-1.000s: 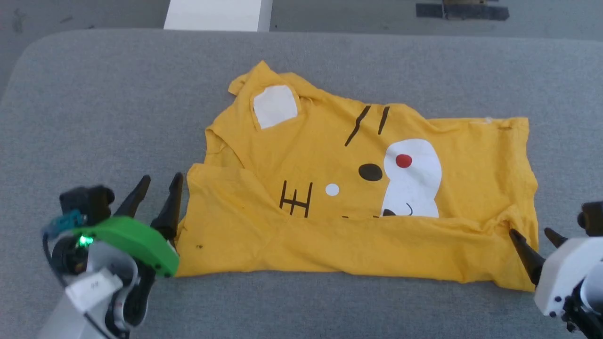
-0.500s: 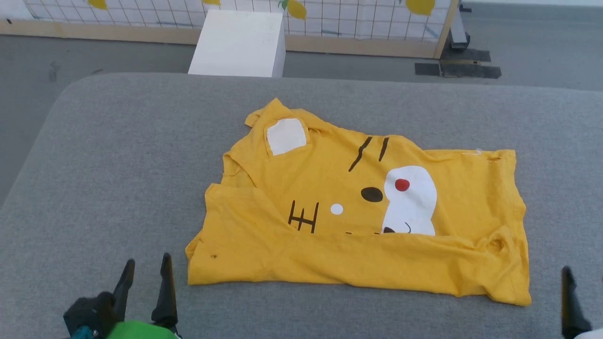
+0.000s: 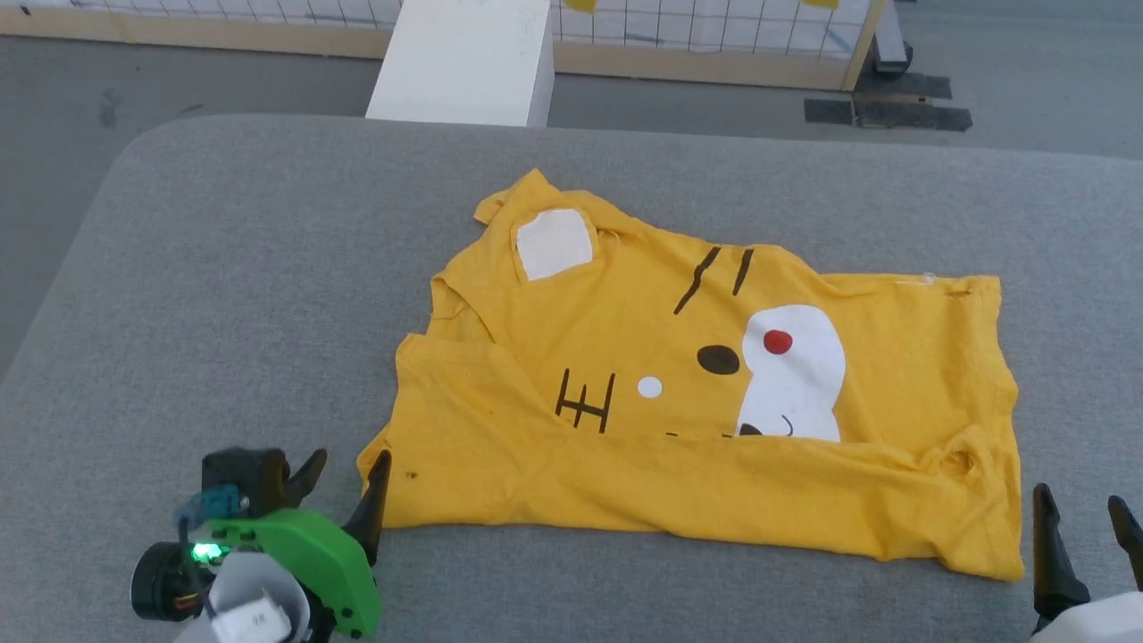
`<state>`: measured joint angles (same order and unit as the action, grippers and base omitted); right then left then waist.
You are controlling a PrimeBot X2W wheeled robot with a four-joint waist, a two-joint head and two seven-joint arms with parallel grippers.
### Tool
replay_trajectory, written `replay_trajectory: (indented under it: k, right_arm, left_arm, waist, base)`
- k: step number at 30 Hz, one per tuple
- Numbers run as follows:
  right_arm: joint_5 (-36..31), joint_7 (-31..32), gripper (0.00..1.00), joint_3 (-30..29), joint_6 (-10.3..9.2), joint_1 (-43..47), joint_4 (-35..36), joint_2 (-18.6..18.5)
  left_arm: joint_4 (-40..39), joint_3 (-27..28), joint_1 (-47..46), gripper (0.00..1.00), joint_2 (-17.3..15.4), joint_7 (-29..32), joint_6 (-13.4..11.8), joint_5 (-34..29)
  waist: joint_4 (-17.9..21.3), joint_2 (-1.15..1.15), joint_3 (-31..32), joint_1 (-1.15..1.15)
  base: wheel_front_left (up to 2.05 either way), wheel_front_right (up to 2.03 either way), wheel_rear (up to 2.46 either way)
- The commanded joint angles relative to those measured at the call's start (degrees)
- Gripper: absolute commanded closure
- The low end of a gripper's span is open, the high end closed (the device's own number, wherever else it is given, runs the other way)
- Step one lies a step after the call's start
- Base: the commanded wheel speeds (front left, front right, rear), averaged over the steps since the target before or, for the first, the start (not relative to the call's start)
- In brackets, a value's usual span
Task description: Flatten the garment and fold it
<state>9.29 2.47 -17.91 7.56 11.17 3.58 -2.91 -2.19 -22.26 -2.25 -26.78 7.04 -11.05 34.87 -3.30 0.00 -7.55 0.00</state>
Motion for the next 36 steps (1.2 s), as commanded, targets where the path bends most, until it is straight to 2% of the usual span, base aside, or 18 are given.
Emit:
replay_trajectory:
  k: [1, 5, 12, 17, 18, 19, 20, 23, 28, 36]
  right_arm:
    - [-0.40, 0.11, 0.00, 0.35, -0.08, -1.12, -0.10, 0.02]
    - [-0.36, 0.56, 0.00, 0.69, -0.08, -1.62, 0.08, 0.02]
    - [-0.32, 1.11, 0.00, 0.44, -0.08, -2.06, 0.42, 0.02]
    - [-0.41, 1.63, 0.00, 0.45, -0.08, -2.37, 0.91, 0.03]
    - [-0.47, 1.82, 0.00, 0.50, -0.08, -2.49, 1.04, 0.03]
    - [-0.59, 2.11, 0.00, 0.61, -0.08, -2.70, 1.24, 0.03]
    - [-0.70, 2.33, 0.00, 0.71, -0.08, -2.91, 1.41, 0.03]
    - [-1.76, 3.19, 0.00, 1.21, -0.08, -3.86, 2.29, 0.03]
    - [-4.50, 6.13, 0.00, 2.40, -0.08, -5.79, 4.65, 0.03]
    - [-4.08, 21.24, 0.00, 1.68, -0.08, -5.84, 5.01, -2.29]
  left_arm:
    - [1.15, -0.23, -1.48, 0.00, -0.43, 1.98, 0.25, 0.99]
    - [4.20, -1.40, -3.45, 0.00, -0.91, 7.62, 0.23, 2.06]
    - [8.19, -1.31, -4.71, 0.00, 0.28, 10.47, 0.80, 5.03]
    - [12.02, -2.33, -4.79, 0.00, 1.21, 14.94, 1.69, 7.89]
    - [12.20, -2.58, -4.82, 0.06, 1.43, 15.65, 2.27, 8.55]
    - [12.27, -2.73, -4.90, 0.73, 1.71, 16.05, 2.97, 9.26]
    - [12.37, -2.90, -4.92, 1.00, 1.87, 16.41, 3.46, 9.72]
    - [12.10, -2.91, -4.84, 1.00, 2.23, 16.57, 4.43, 10.82]
    - [10.49, 0.15, -4.27, 1.00, 1.64, 12.68, 3.29, 11.14]
    - [3.17, 4.59, 0.64, 1.00, -0.68, 8.74, 0.45, 11.64]
  waist:
    - [0.24, 0.00, -1.03, 0.00]
    - [1.00, 0.00, -2.68, 0.00]
    - [1.98, 0.00, -4.60, 0.00]
    - [2.21, 0.00, -5.29, 0.00]
    - [2.22, 0.00, -5.37, 0.00]
    - [2.23, 0.00, -5.47, 0.00]
    - [2.23, 0.00, -5.53, 0.00]
    - [2.19, 0.00, -5.55, 0.00]
    - [2.40, 0.00, -5.31, 0.00]
    - [2.46, 0.00, -5.85, 0.00]
  base:
    - [0.00, 0.00, 0.00]
    - [0.00, 0.00, 0.00]
    - [0.00, 0.00, 0.00]
    - [0.00, 0.00, 0.00]
    - [0.00, 0.00, 0.00]
    - [0.00, 0.00, 0.00]
    - [0.00, 0.00, 0.00]
    - [0.00, 0.00, 0.00]
    - [0.00, 0.00, 0.00]
    - [0.00, 0.00, 0.00]
